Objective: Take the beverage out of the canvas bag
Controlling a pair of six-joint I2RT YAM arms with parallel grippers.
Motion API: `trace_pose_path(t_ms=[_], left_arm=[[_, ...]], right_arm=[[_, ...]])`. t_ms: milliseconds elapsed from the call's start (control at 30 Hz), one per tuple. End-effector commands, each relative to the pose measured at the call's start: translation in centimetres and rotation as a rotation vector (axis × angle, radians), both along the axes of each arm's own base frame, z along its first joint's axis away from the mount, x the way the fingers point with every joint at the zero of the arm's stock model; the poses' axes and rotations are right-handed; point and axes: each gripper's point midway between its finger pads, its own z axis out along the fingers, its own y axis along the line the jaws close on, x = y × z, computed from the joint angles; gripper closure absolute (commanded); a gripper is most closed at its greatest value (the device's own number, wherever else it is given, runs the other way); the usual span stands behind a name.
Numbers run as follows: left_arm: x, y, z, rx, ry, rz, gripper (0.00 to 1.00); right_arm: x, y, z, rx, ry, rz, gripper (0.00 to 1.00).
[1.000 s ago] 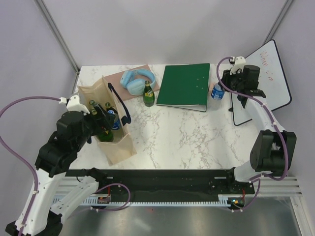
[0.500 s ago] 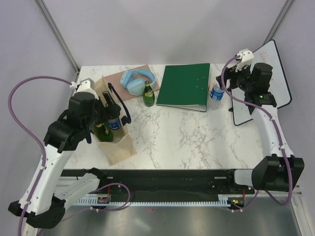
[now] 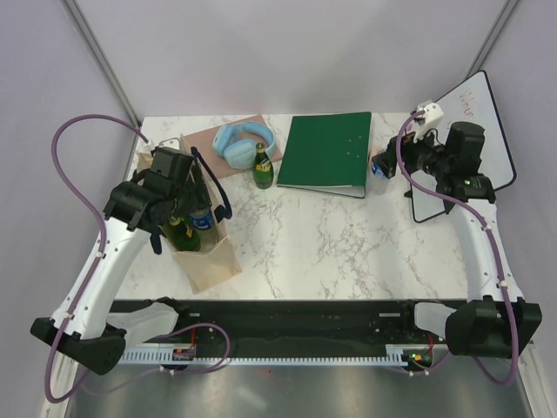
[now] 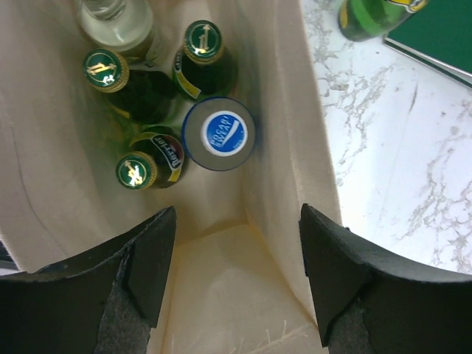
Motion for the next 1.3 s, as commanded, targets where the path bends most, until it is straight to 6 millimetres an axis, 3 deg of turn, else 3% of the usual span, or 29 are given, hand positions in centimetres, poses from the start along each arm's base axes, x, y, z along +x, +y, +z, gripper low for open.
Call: trace_pose_path(t_ms=[0, 200, 433, 900, 1167, 1267], left_arm=[[1.0, 1.4, 0.4, 0.059, -0.003, 0.012, 0.26], [3.2, 0.4, -2.2, 0.016, 0.081, -0.039, 0.30], [4.8, 0.6, -3.7, 0.022, 0.123, -0.027, 0.34], [4.1, 1.6, -7.5, 0.091, 0.253, -0.016, 0.39], [4.4, 1.6, -7.8, 0.097, 0.263, -0.024, 0.43], [4.6, 1.5, -7.7, 0.104, 0.261, -0.033, 0.50]], right_arm=[[-1.2, 1.0, -0.1, 0.030, 0.015, 0.048, 0.11], [-1.5, 1.2, -0.7, 0.044, 0.033, 0.059, 0.11], [-2.0, 1.5, -1.4, 0.067, 0.059, 0.071, 0.11], [-2.3, 1.6, -1.9, 0.067, 0.069, 0.067, 0.11], [-2.4, 1.5, -2.1, 0.063, 0.070, 0.062, 0.11], [-2.4, 1.5, -2.1, 0.064, 0.070, 0.062, 0.11]])
